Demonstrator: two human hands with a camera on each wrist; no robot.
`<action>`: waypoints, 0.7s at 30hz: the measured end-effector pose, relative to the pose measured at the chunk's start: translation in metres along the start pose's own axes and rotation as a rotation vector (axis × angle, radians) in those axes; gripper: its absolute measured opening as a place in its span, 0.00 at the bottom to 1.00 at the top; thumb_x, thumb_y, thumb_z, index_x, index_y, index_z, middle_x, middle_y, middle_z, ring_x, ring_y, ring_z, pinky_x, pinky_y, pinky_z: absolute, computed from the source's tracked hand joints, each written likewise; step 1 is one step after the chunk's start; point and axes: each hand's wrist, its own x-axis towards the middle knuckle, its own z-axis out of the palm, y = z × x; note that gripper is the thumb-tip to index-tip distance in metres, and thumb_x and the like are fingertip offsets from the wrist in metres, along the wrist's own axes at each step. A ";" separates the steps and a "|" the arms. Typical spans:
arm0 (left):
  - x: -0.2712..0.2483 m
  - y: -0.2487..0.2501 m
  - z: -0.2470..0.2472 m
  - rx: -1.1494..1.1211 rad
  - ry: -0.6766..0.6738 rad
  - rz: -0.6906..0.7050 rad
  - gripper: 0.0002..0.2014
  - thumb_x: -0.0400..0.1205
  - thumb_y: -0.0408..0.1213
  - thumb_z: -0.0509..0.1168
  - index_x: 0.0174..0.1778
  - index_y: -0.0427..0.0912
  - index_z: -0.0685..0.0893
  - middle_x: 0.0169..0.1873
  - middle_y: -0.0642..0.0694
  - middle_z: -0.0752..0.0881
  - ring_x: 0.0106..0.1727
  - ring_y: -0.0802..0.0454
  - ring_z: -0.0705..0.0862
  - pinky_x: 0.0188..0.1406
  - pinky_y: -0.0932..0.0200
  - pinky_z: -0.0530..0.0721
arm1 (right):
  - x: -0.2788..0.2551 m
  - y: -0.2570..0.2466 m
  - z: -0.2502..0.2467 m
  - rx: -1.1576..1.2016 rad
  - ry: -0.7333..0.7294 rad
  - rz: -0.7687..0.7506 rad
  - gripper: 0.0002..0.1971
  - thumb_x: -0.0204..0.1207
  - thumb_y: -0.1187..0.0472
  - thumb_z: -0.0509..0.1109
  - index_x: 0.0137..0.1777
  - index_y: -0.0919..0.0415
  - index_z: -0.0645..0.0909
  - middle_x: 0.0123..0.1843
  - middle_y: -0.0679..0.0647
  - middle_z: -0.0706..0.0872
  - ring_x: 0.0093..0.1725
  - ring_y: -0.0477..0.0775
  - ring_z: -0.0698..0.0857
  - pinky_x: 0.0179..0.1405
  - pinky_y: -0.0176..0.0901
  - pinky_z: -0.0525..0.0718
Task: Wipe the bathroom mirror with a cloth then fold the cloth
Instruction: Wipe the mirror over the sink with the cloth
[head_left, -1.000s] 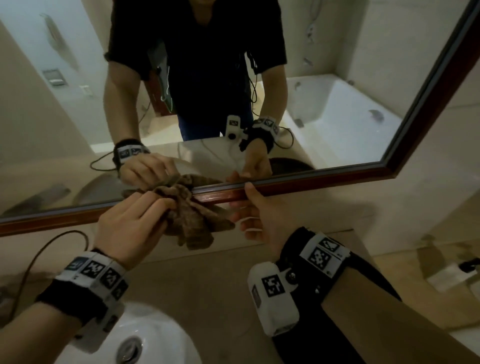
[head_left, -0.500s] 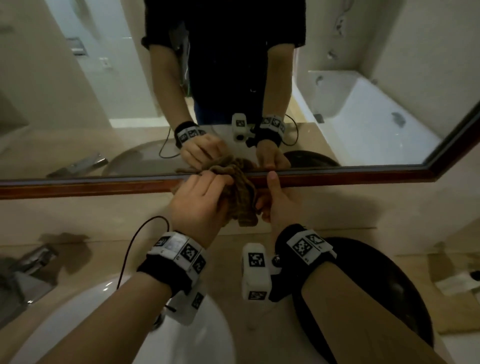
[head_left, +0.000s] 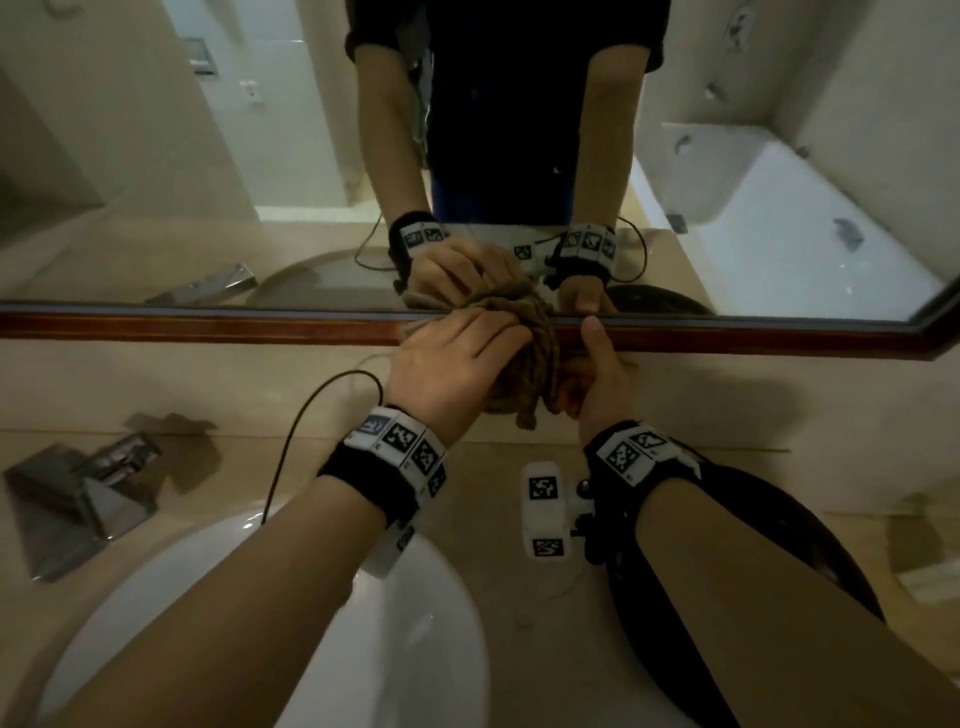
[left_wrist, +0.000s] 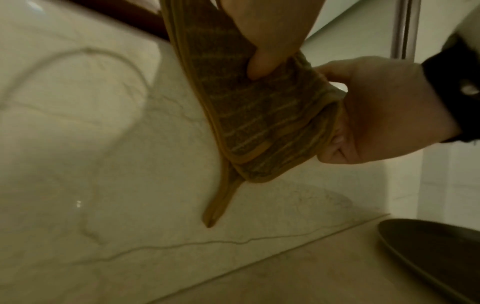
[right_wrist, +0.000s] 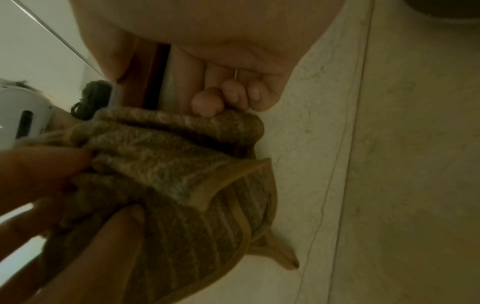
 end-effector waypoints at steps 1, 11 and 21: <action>-0.001 -0.004 -0.005 0.010 -0.023 0.012 0.18 0.74 0.30 0.72 0.61 0.38 0.87 0.57 0.40 0.88 0.55 0.40 0.87 0.49 0.49 0.86 | -0.001 0.000 0.001 -0.004 -0.004 -0.007 0.23 0.82 0.49 0.65 0.45 0.73 0.82 0.18 0.53 0.79 0.15 0.48 0.72 0.14 0.30 0.67; -0.065 -0.107 -0.093 0.096 -0.266 -0.157 0.19 0.69 0.31 0.77 0.56 0.43 0.86 0.52 0.43 0.89 0.40 0.39 0.87 0.25 0.52 0.84 | -0.003 0.001 0.006 -0.089 0.042 0.005 0.31 0.83 0.43 0.59 0.34 0.71 0.82 0.19 0.52 0.82 0.16 0.46 0.71 0.16 0.34 0.65; -0.073 -0.148 -0.118 -0.028 -0.305 -0.065 0.17 0.73 0.42 0.55 0.44 0.45 0.89 0.36 0.46 0.88 0.32 0.42 0.87 0.27 0.57 0.82 | -0.094 0.051 0.181 -0.158 -0.234 0.285 0.37 0.82 0.34 0.52 0.32 0.65 0.84 0.26 0.59 0.84 0.23 0.54 0.76 0.26 0.39 0.72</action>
